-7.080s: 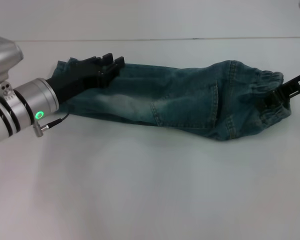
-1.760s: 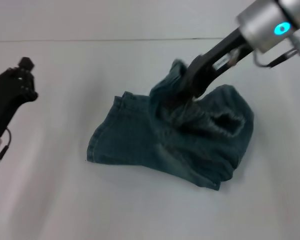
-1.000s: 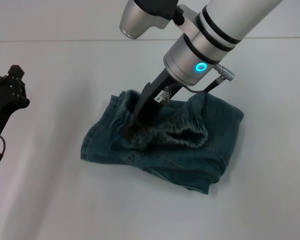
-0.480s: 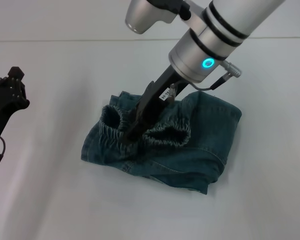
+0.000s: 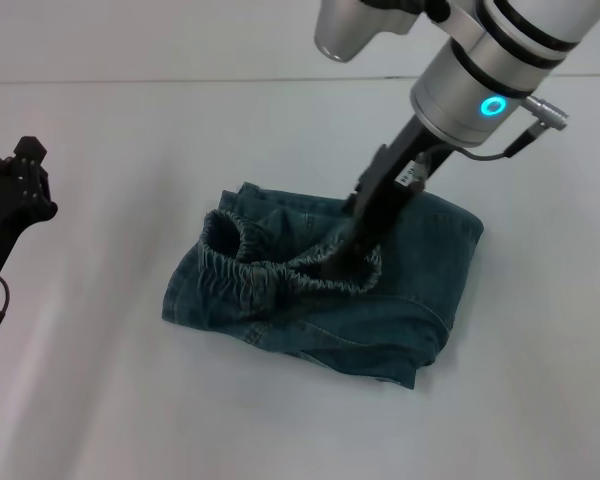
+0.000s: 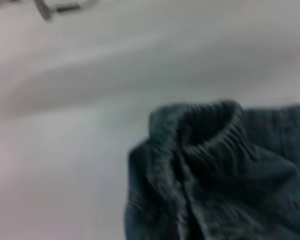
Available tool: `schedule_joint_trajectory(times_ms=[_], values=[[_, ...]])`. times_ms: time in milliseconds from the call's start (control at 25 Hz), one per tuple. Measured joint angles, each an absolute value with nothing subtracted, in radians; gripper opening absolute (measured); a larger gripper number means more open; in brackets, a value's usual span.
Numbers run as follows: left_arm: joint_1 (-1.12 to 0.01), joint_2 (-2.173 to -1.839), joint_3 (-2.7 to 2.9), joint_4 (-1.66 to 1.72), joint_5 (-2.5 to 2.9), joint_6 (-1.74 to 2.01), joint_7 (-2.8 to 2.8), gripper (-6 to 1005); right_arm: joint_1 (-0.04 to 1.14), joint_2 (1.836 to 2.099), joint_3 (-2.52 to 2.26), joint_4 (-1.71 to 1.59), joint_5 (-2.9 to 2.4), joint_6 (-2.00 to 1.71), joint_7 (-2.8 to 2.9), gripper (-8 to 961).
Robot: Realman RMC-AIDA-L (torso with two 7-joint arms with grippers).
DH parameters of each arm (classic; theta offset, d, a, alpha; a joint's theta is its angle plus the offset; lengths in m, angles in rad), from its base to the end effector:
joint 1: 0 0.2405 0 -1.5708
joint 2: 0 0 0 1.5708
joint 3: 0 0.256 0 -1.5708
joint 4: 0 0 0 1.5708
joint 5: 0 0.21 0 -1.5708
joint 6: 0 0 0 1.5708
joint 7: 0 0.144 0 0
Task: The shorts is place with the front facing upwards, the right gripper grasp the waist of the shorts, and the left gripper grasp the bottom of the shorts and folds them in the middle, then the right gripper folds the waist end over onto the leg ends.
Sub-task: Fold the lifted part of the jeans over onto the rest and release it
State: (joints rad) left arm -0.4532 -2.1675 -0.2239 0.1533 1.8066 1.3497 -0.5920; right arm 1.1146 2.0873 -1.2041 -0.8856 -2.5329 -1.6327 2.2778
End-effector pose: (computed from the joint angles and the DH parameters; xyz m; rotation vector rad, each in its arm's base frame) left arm -0.3313 0.3084 -0.0116 -1.6434 -0.6907 -0.9243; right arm 0.0770 0.3957 -0.0353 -2.9854 0.5295 -0.5548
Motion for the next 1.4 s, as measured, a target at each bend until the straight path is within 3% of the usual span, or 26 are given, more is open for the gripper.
schedule_joint_trajectory(times_ms=[720, 1160, 1240, 1400], values=[[-0.471, -2.164, -0.221, 0.141, 1.807, 1.337, -0.592, 1, 1.132, 2.097, -1.282, -0.769, -2.583, -1.491, 2.334, 941], [-0.471, -2.166, -0.221, 0.141, 1.807, 1.322, -0.592, 1, 1.135, 2.097, -1.319, -0.752, -2.583, -1.436, 2.333, 595], [-0.471, -2.166, -0.221, 0.141, 1.807, 1.319, -0.592, 1, 1.137, 2.097, -1.322, -0.752, -2.58, -1.435, 2.33, 353], [-0.472, -2.166, -0.221, 0.141, 1.805, 1.314, -0.592, 1, 1.144, 2.097, -1.322, -0.752, -2.579, -1.43, 2.326, 266]])
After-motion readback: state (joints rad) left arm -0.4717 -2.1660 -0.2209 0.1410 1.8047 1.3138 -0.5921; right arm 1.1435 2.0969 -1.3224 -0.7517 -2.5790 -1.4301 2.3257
